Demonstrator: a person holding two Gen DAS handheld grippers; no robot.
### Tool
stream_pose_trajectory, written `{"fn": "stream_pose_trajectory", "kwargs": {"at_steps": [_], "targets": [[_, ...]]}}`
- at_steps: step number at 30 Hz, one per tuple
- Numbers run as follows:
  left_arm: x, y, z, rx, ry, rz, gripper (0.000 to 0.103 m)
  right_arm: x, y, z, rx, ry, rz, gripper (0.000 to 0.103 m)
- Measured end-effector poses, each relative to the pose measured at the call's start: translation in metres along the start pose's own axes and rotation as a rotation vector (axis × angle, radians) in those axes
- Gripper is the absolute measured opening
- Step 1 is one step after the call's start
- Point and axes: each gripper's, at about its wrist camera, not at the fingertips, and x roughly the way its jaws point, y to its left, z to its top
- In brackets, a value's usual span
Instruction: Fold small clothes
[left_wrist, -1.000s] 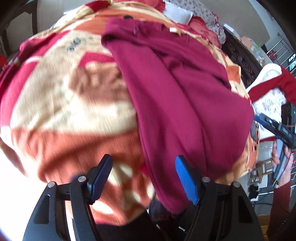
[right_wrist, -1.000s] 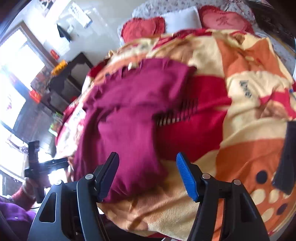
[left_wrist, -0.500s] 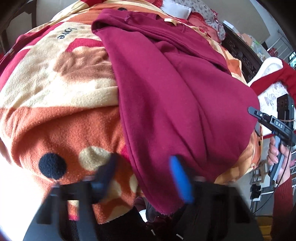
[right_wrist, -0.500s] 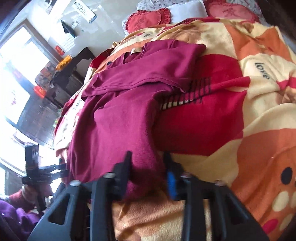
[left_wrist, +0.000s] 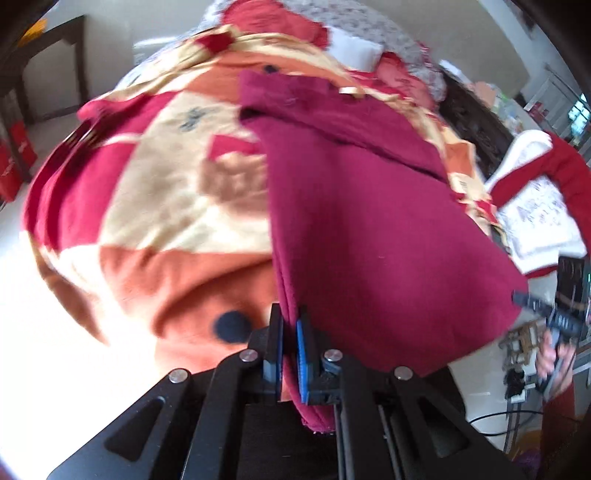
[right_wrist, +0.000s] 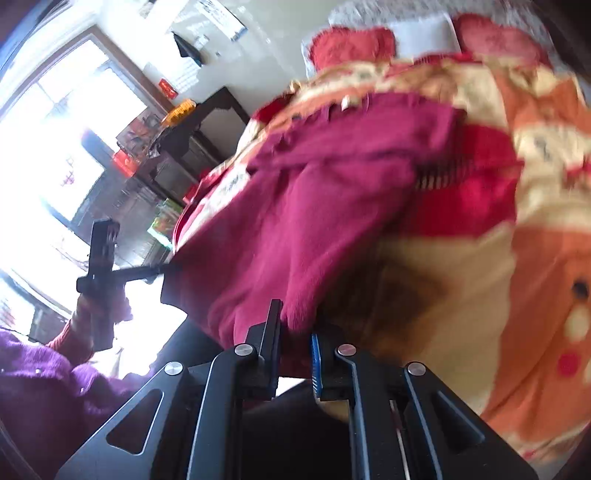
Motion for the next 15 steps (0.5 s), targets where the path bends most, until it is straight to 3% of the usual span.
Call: {"fn": "stream_pose_trajectory", "kwargs": {"at_steps": [3,7,10,15], "targets": [[0.019,0.013,-0.009,-0.044,0.045,0.001,0.006,0.026,-0.019,-0.024,0.083,0.065,-0.022,0.000],[0.038,0.006,-0.018,-0.024,0.067,0.033,0.011,0.041,-0.049,-0.041,0.246,0.062,0.002,0.008],[0.044,0.006,-0.024,-0.031,0.080,0.033,0.029,0.034,-0.043,-0.042,0.211,0.045,0.001,0.018],[0.049,-0.003,-0.026,-0.036,0.071,0.028,0.040,0.043,-0.028,-0.044,0.134,0.096,-0.014,0.019]]}}
